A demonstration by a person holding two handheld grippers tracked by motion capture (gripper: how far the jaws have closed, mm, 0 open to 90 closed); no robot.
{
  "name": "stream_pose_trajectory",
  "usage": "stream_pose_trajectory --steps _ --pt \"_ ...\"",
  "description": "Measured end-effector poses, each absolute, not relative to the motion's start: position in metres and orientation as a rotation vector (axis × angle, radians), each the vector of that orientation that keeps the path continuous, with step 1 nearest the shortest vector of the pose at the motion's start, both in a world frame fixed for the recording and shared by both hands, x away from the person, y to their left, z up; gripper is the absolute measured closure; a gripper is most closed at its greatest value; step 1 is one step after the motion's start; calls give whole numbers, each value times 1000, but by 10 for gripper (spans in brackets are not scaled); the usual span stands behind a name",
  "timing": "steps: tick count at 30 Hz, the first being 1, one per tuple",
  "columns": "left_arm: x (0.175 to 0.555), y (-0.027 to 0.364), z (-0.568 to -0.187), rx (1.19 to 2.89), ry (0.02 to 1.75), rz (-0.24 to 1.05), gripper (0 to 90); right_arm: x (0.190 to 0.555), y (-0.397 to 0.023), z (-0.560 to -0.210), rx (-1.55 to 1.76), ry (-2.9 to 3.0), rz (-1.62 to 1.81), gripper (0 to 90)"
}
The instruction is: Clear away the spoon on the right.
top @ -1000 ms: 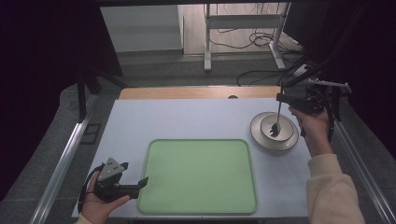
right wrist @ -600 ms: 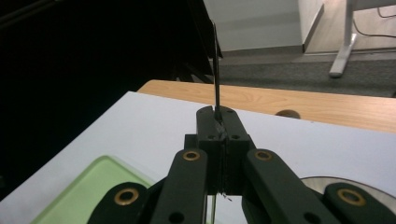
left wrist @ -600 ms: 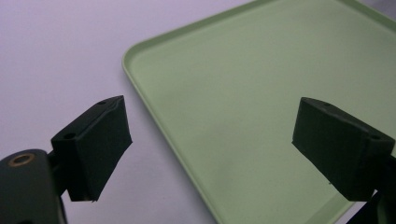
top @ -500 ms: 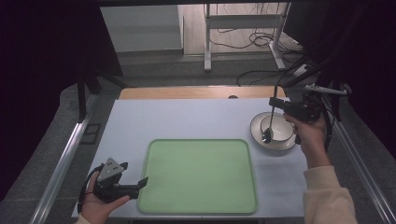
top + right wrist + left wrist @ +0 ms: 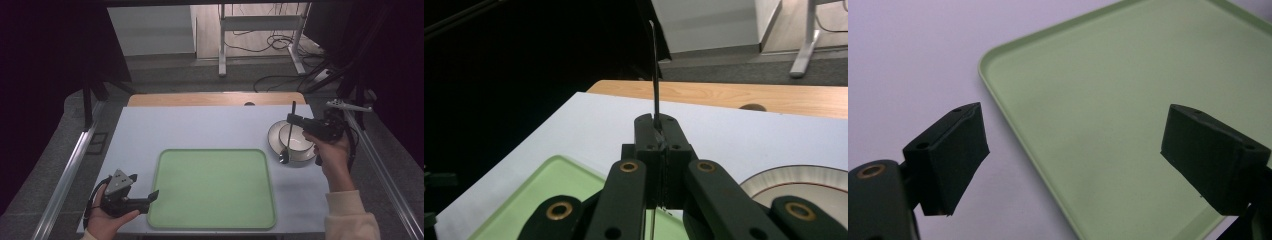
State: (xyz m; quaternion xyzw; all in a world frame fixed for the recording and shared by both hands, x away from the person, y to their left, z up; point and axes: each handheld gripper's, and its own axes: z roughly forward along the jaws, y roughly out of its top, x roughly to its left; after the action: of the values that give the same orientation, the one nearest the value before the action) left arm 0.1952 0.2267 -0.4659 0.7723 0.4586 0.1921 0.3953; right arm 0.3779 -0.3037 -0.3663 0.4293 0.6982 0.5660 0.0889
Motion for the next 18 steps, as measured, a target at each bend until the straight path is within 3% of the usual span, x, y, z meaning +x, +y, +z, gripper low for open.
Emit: stream_pose_trajectory --steps 18 --pt "194 227 -465 1946 1165 493 112 350 -289 -362 1230 2129 1706 883"
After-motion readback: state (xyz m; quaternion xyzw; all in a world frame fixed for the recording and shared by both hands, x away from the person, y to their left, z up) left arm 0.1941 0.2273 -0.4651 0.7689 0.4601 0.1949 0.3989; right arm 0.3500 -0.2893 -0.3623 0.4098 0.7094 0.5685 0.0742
